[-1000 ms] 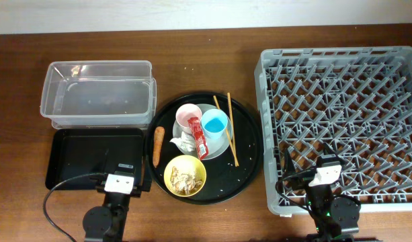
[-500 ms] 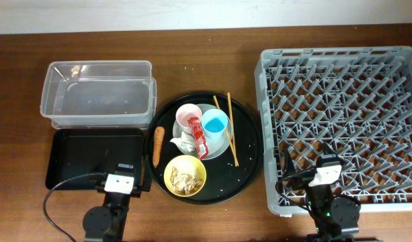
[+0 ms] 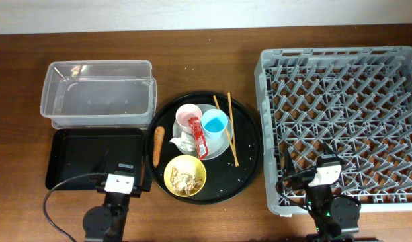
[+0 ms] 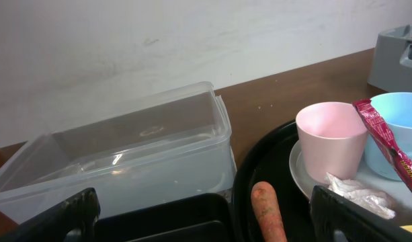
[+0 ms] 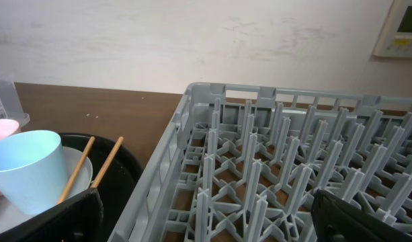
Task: Sort waste into correct bins and load items into the dishwasher rack
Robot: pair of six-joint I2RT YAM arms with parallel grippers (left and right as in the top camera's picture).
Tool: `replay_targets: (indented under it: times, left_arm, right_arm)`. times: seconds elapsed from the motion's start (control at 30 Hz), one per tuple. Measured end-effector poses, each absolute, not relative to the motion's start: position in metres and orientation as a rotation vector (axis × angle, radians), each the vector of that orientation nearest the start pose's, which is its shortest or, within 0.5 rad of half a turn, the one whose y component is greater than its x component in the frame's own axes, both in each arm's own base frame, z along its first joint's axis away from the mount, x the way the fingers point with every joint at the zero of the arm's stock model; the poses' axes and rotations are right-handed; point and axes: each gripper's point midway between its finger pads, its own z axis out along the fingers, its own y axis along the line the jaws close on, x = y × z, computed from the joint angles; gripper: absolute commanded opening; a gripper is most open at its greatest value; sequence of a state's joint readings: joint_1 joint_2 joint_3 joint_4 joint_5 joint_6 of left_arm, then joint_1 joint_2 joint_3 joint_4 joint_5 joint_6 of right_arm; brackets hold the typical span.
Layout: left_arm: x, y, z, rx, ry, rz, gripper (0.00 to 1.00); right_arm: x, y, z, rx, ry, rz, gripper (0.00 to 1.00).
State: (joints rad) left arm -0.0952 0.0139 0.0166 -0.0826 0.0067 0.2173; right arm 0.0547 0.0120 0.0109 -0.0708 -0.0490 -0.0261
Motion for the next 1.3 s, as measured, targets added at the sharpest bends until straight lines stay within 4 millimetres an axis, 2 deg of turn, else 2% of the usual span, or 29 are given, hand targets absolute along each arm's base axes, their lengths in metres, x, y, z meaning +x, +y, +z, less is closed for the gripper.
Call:
replay_targets:
  times: [0.33, 0.4, 0.43, 0.5, 0.53, 0.57, 0.6, 0.63, 0.67, 0.7, 0.77, 0.8, 0.83, 0.87, 0.9, 0.93, 1.0, 1.07, 1.1, 1.13, 1.2, 1.27, 1.3]
  left_arm:
    - [0.245, -0.025, 0.158, 0.262, 1.63, 0.088, 0.99]
    - [0.245, -0.025, 0.166, 0.26, 1.597, 0.085, 0.99]
    - [0.245, -0.033, 0.177, 0.286, 1.548, 0.053, 0.99]
    - [0.239, -0.046, 0.182, 0.33, 1.565, -0.034, 0.99]
    - [0.233, -0.05, 0.194, 0.344, 1.585, -0.068, 0.99]
    - [0.225, -0.053, 0.218, 0.356, 1.591, -0.094, 0.99]
    - [0.211, -0.06, 0.268, 0.383, 1.574, -0.138, 0.99]
    - [0.2, -0.063, 0.292, 0.402, 1.609, -0.169, 0.99]
    - [0.183, -0.069, 0.326, 0.435, 1.697, -0.225, 0.99]
    - [0.176, -0.072, 0.352, 0.449, 1.765, -0.254, 0.99]
    - [0.17, -0.075, 0.4, 0.472, 1.981, -0.318, 0.99]
    - [0.167, -0.076, 0.402, 0.474, 2.073, -0.343, 0.99]
    - [0.176, -0.078, 0.411, 0.477, 2.167, -0.366, 0.99]
    - [0.193, -0.08, 0.418, 0.476, 2.206, -0.38, 0.99]
    - [0.217, -0.082, 0.413, 0.474, 2.277, -0.396, 0.99]
    - [0.231, -0.083, 0.404, 0.471, 2.324, -0.406, 0.98]
    - [0.251, -0.085, 0.393, 0.468, 2.374, -0.417, 0.83]
    - [0.276, -0.088, 0.367, 0.463, 2.483, -0.44, 0.43]
    - [0.286, -0.088, 0.351, 0.457, 2.551, -0.456, 0.36]
    - [0.29, -0.089, 0.342, 0.45, 2.593, -0.467, 0.35]
    - [0.301, -0.09, 0.309, 0.437, 2.738, -0.499, 0.36]
    - [0.311, -0.095, 0.286, 0.438, 2.813, -0.53, 0.48]
    - [0.315, -0.101, 0.276, 0.456, 2.832, -0.548, 0.5]
  right_arm:
    - [0.245, 0.022, 0.159, -0.104, 1.64, 0.062, 0.98]
    - [0.245, 0.022, 0.159, -0.104, 1.64, 0.062, 0.98]
    - [0.245, 0.022, 0.159, -0.104, 1.639, 0.062, 0.98]
    - [0.245, 0.022, 0.159, -0.104, 1.64, 0.062, 0.98]
    - [0.245, 0.022, 0.159, -0.104, 1.64, 0.062, 0.98]
    - [0.245, 0.022, 0.158, -0.103, 1.642, 0.062, 0.98]
    - [0.245, 0.022, 0.158, -0.104, 1.642, 0.062, 0.98]
    - [0.246, 0.022, 0.157, -0.104, 1.646, 0.061, 0.98]
    - [0.246, 0.022, 0.158, -0.104, 1.644, 0.062, 0.98]
    - [0.246, 0.022, 0.158, -0.103, 1.644, 0.062, 0.98]
    - [0.246, 0.022, 0.158, -0.104, 1.645, 0.062, 0.98]
    - [0.246, 0.022, 0.157, -0.103, 1.646, 0.062, 0.98]
    - [0.246, 0.022, 0.157, -0.103, 1.646, 0.062, 0.98]
    - [0.246, 0.022, 0.157, -0.104, 1.647, 0.062, 0.98]
    - [0.246, 0.022, 0.157, -0.104, 1.646, 0.062, 0.98]
    - [0.246, 0.022, 0.157, -0.104, 1.645, 0.062, 0.98]
    - [0.246, 0.022, 0.157, -0.103, 1.646, 0.062, 0.98]
    - [0.246, 0.022, 0.157, -0.104, 1.646, 0.062, 0.98]
    - [0.246, 0.022, 0.157, -0.104, 1.646, 0.062, 0.98]
    - [0.246, 0.022, 0.157, -0.103, 1.646, 0.062, 0.98]
    - [0.246, 0.022, 0.157, -0.103, 1.646, 0.062, 0.98]
    - [0.246, 0.022, 0.157, -0.103, 1.645, 0.062, 0.98]
    - [0.246, 0.022, 0.157, -0.103, 1.646, 0.062, 0.98]
